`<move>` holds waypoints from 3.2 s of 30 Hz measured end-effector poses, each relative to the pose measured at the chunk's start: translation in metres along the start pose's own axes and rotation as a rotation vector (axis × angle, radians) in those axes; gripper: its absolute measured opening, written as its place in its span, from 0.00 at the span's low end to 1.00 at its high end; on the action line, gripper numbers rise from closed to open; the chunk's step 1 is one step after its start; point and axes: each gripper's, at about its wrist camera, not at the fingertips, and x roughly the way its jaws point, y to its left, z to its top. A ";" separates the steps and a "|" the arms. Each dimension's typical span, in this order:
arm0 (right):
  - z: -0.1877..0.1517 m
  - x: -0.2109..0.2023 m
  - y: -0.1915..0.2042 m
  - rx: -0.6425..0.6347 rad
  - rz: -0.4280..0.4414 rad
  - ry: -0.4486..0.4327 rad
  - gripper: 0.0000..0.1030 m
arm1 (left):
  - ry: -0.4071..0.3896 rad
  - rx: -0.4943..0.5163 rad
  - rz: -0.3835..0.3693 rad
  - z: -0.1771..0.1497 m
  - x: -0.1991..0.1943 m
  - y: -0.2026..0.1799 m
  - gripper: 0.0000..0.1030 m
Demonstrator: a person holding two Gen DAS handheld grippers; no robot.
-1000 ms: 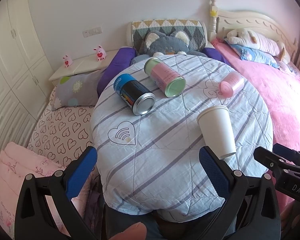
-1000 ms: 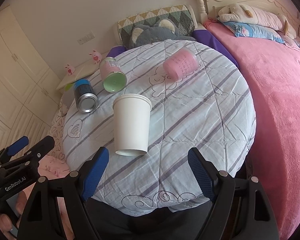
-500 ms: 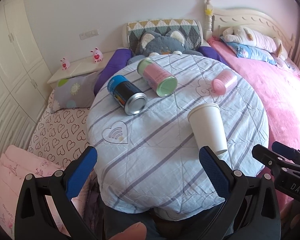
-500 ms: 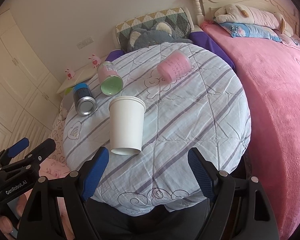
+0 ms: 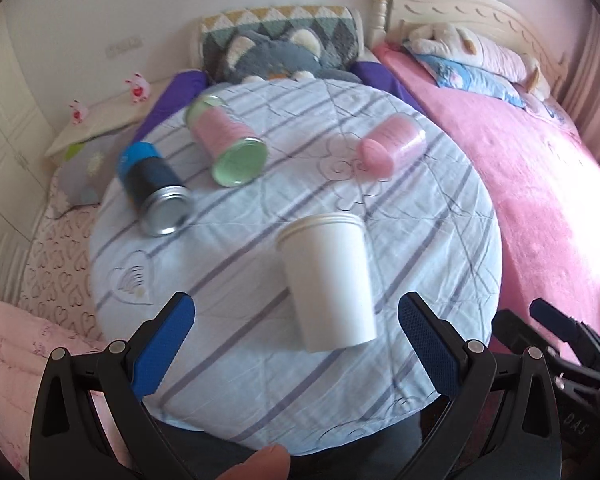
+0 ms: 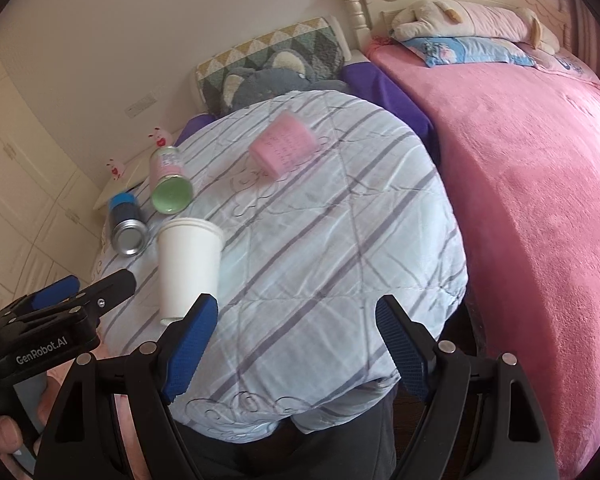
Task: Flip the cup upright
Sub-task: 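Move the left gripper to the standing white cup and grasp it, then lift the white cup off the quilt with the left gripper, then rotate the white cup in the left gripper so its rim faces up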
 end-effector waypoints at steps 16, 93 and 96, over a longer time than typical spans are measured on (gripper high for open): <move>0.019 0.044 -0.016 0.018 0.006 0.083 0.80 | 0.165 -0.092 -0.020 0.033 0.088 -0.003 1.00; -0.008 0.045 0.005 0.007 0.010 0.121 0.80 | -0.491 -0.033 0.122 0.007 0.068 0.031 0.72; -0.007 0.045 0.001 0.018 0.005 0.118 0.80 | -0.465 -0.020 0.115 0.000 0.068 0.029 0.72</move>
